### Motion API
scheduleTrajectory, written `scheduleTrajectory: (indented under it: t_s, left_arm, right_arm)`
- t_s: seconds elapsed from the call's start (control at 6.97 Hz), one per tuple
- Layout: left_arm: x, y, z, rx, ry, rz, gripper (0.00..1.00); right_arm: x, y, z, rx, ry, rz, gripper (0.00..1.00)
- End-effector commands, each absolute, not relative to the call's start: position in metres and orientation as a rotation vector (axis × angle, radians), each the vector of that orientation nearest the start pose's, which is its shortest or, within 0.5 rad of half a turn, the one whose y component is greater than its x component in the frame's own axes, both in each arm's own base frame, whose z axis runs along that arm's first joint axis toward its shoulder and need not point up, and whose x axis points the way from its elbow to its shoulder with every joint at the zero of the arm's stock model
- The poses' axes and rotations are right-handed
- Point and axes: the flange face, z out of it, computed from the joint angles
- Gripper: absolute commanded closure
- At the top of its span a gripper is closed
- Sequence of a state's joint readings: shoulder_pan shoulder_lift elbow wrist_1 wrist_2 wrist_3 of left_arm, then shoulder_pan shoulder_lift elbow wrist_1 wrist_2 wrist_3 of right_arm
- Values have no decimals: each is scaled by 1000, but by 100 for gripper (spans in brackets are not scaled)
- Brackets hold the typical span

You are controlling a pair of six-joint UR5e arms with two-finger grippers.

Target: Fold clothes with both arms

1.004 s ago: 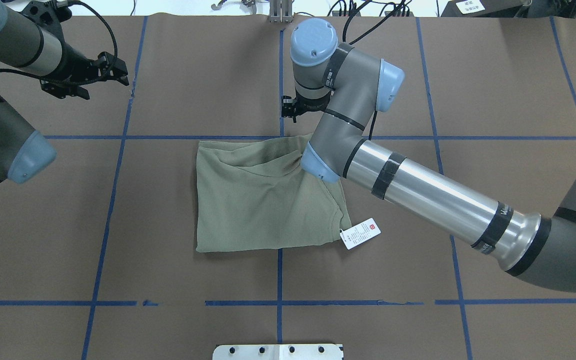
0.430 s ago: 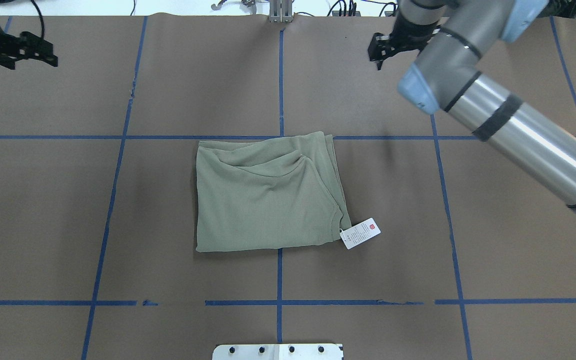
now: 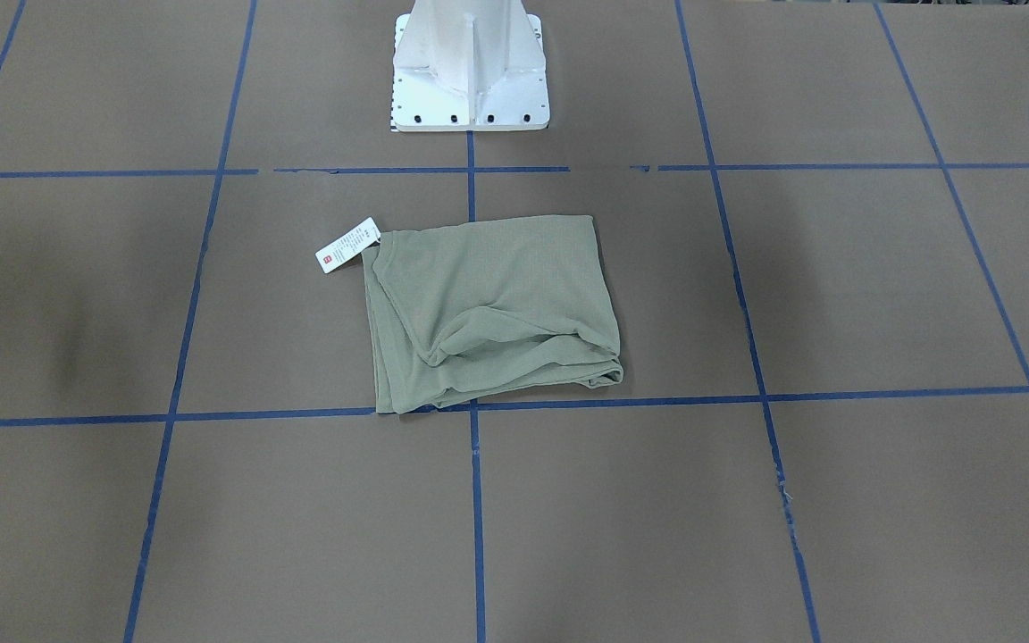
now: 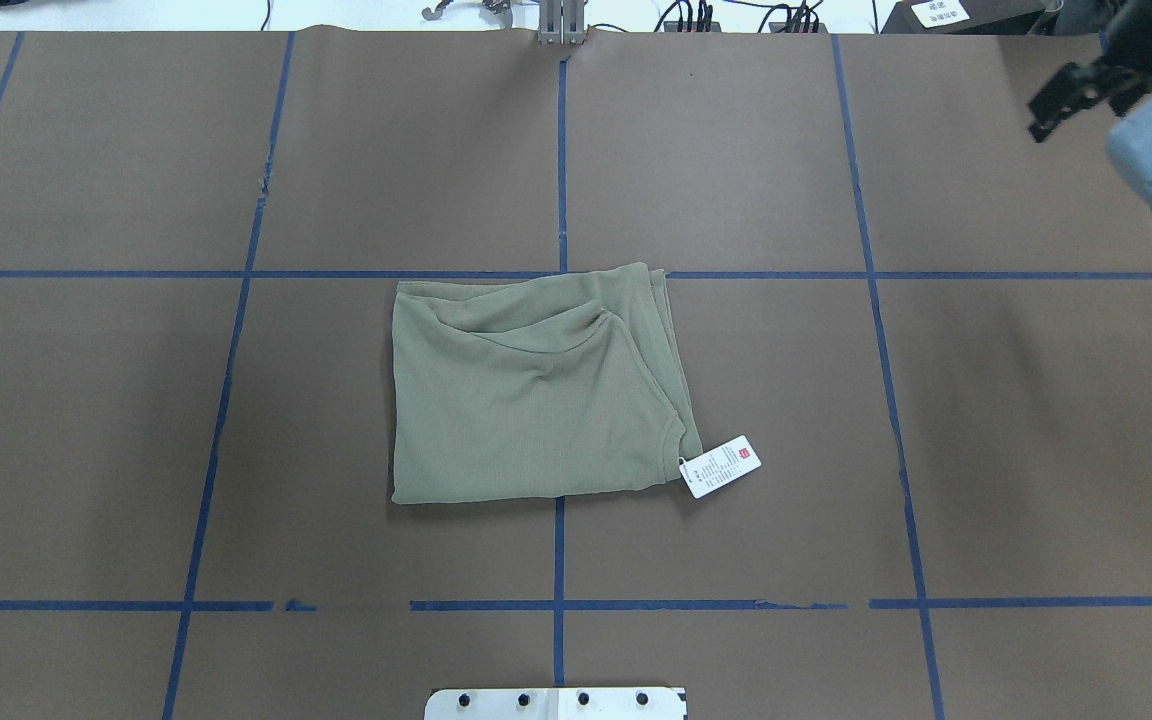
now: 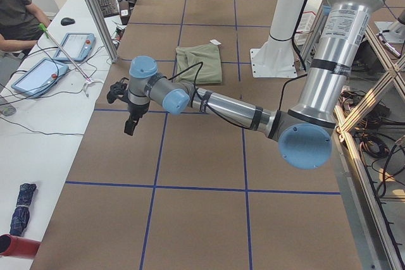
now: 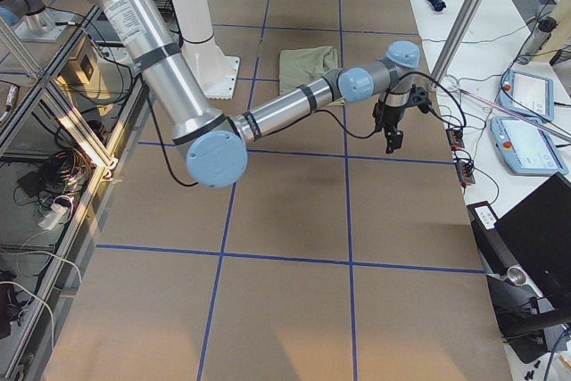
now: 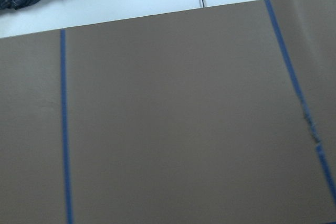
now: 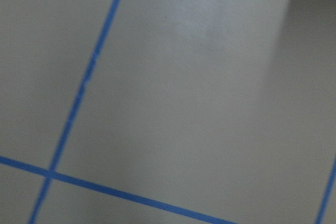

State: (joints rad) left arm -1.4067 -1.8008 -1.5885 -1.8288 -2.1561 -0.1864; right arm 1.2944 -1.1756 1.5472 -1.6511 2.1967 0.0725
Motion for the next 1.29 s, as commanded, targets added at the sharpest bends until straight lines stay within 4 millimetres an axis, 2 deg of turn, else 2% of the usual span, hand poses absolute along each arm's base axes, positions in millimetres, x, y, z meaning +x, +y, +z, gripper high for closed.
scheduleTrajectory:
  t_s: [0.0,0.14,0.29,0.43,0.57,0.72,1.0,1.15]
  left_arm:
    - [-63,-571,570,381,561,290,0]
    - [-77,-543,593,383,551,327,0]
    - [-76,-536,595,382,552,317,0]
    - [-74,-541,607,386,547,295,0]
    - [-76,-531,624,370,547,286,0]
    - [-76,-514,653,325,555,274,0]
    - [-75,-499,671,190,614,225,0]
    - [-68,-498,651,153,699,208,0]
  right_arm:
    - [14,-577,580,131,-654,-350,0]
    - [26,-537,620,86,-790,-301,0]
    - [37,-532,620,95,-807,-269,0]
    - [38,-529,622,99,-790,-277,0]
    - [41,-524,633,79,-790,-261,0]
    - [51,-519,637,76,-794,-235,0]
    - [57,-511,646,58,-800,-203,0]
    - [58,-511,645,45,-802,-165,0]
